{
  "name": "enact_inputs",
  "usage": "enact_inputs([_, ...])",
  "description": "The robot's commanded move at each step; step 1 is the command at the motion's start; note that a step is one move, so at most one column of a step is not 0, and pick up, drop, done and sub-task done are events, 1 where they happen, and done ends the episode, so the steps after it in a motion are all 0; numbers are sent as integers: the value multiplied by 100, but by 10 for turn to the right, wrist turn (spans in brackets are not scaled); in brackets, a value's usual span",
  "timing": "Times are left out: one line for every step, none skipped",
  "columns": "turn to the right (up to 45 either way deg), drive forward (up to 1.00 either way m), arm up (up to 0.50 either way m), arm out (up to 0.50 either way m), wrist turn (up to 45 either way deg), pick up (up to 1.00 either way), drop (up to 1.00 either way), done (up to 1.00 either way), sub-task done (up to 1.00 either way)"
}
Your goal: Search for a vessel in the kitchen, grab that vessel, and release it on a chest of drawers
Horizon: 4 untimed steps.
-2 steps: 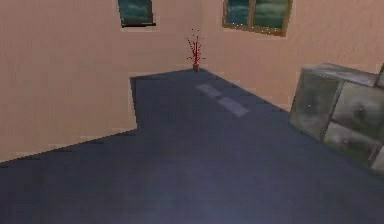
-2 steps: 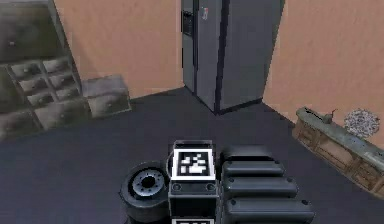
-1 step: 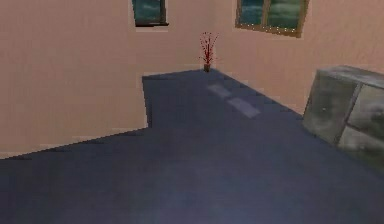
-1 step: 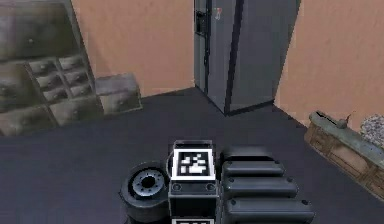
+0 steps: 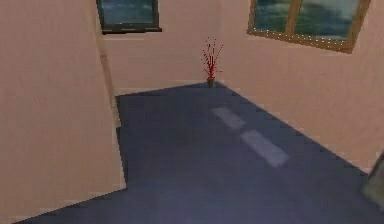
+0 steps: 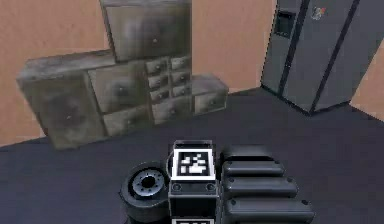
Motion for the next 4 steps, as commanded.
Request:
enact_inputs([0,100,0,0,0,0,0,0,0])
enact_inputs([0,20,0,0,0,0,0,0,0])
enact_inputs([-150,0,0,0,0,0,0,0,0])
enact_inputs([0,15,0,0,0,0,0,0,0])
